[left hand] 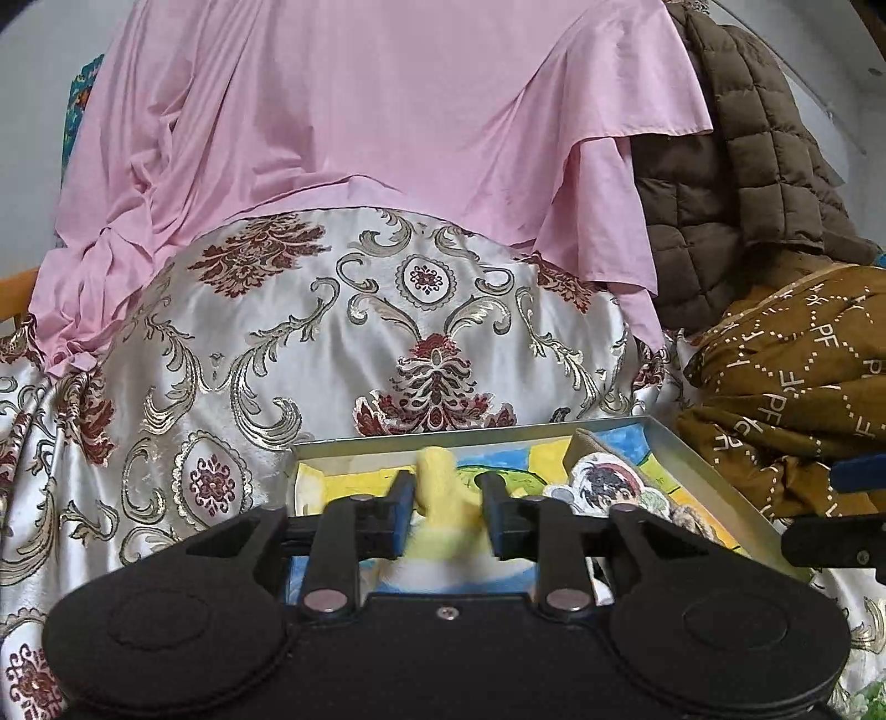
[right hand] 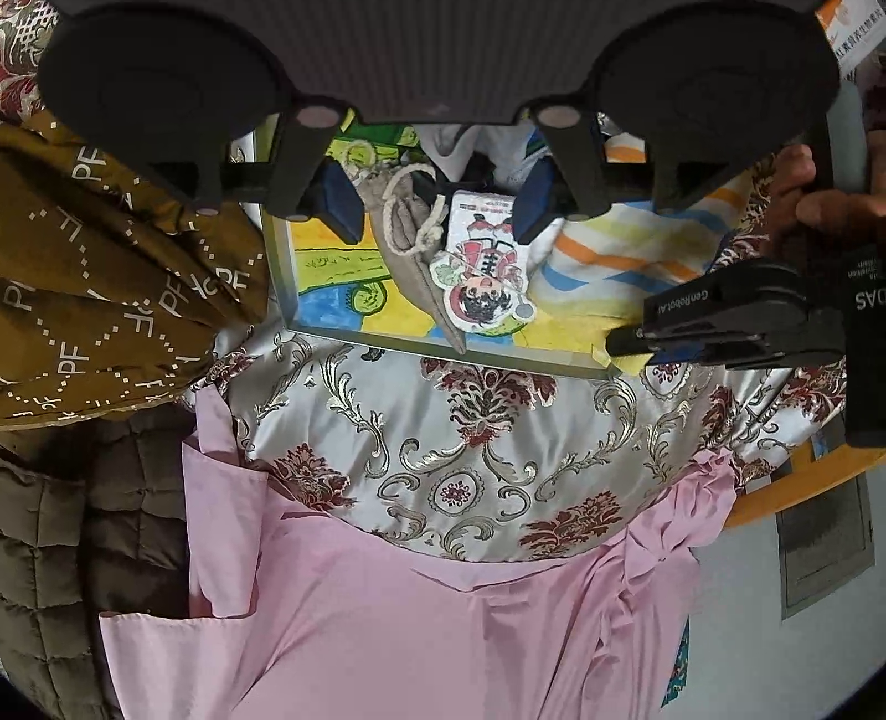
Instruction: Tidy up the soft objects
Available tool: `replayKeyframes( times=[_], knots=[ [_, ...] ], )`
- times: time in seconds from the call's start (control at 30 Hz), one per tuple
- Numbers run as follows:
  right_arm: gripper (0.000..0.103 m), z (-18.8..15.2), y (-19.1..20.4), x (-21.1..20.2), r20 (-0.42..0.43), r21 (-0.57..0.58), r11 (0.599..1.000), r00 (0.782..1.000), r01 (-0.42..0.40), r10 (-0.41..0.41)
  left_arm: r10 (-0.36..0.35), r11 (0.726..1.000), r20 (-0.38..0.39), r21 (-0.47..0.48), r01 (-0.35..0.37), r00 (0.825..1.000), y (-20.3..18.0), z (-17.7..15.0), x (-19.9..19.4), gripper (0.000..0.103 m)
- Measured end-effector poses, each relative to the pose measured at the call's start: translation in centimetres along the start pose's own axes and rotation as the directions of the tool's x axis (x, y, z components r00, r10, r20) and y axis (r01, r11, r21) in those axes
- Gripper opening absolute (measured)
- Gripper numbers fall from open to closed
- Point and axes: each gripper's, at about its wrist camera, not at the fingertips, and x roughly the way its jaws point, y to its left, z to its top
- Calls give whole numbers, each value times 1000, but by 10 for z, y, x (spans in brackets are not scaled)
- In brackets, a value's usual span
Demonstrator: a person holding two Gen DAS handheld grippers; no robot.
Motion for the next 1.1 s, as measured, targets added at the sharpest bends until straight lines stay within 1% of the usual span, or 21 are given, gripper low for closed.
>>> replayKeyframes(
  times=[0.07, 0.13, 0.23, 0.27, 0.33, 0.4, 0.5, 0.63, 0.67, 0.73, 0.87, 0.93, 1.1],
  knots=[
    [71, 1, 2, -3, 7, -3, 1000, 1000, -2, 2, 1, 1000, 3, 10, -1, 1000, -1, -1, -6, 40],
    [73, 1, 4, -7, 16, -5, 1000, 1000, -3, 4, 3, 1000, 11, 14, -3, 1000, -1, -1, -15, 50],
    [76, 3, 7, -15, 29, -4, 1000, 1000, -4, 4, 3, 1000, 29, 10, -3, 1000, -1, 1, -30, 61],
    [77, 3, 8, -17, 33, -6, 1000, 999, -4, 4, 4, 1000, 36, 10, -4, 999, -1, 3, -35, 62],
    [80, 4, 10, -25, 47, -7, 1000, 999, -5, 5, 7, 1000, 49, 7, -8, 999, 0, 4, -46, 69],
    [83, 5, 11, -32, 61, -4, 1000, 998, -7, 7, 11, 1000, 59, 2, -11, 998, 1, 5, -57, 73],
    [85, 5, 12, -45, 83, 4, 1000, 997, -9, 8, 11, 1000, 75, 3, -11, 997, 1, 7, -76, 79],
    [87, 2, 13, -64, 110, 25, 1000, 994, -14, 11, 5, 1000, 103, -8, -4, 995, 0, 5, -108, 88],
    [89, 1, 14, -68, 115, 29, 999, 993, -15, 11, 8, 1000, 112, -12, -7, 994, 0, 4, -118, 89],
    [92, -4, 14, -79, 132, 42, 999, 991, -15, 9, 15, 1000, 127, -24, -13, 992, 0, 0, -136, 96],
    [95, -15, 17, -103, 156, 63, 998, 988, -27, 17, 12, 1000, 140, -29, -8, 990, -1, -8, -175, 98],
    [96, -21, 20, -116, 168, 63, 998, 986, -31, 20, 13, 999, 146, -42, -7, 989, -2, -14, -194, 102],
    [101, -46, 31, -152, 200, 65, 997, 979, -41, 28, 18, 998, 146, -56, -10, 989, -7, -35, -240, 102]
  ],
)
